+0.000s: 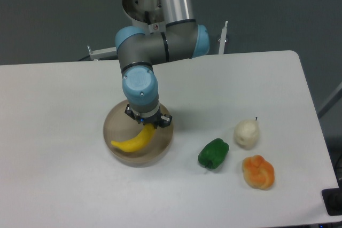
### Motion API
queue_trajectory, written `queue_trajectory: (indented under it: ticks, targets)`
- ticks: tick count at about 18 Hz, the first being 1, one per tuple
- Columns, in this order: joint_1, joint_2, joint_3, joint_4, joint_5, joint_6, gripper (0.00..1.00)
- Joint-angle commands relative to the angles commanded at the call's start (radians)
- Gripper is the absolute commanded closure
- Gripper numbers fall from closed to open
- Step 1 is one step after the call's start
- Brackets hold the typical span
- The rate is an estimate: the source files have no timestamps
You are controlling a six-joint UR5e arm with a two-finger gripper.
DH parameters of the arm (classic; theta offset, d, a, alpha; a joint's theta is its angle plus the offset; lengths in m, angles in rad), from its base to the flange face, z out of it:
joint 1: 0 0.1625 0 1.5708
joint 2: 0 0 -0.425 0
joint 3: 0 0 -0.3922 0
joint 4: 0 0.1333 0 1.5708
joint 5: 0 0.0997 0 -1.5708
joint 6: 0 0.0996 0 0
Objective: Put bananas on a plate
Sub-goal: 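Lower the banana onto the beige plate, then open the gripper to release the banana on the plate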
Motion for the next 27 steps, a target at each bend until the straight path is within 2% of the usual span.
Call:
queue_trajectory:
  ticks: [8,12,14,15,17,18,23,27]
  targets:
    - [-0.005,-0.021,0.008,0.005,-0.002,0.002,0.7]
    - [-0.005,-0.035,0.011,0.048,0.0,0.005,0.69]
    - [-0.005,-0.031,0.012,0.048,0.0,0.005,0.6]
    - [-0.005,-0.028,0.014,0.048,0.0,0.005,0.49]
    - [-0.003,-0.023,0.014,0.048,0.0,0.003,0.03]
    - [-0.002,-0.02,0.015,0.048,0.0,0.005,0.0]
    - [0.02,0.03,0.023,0.043,0.002,0.012,0.0]
    - [0.099,0.077,0.055,0.031,0.003,0.063,0.0]
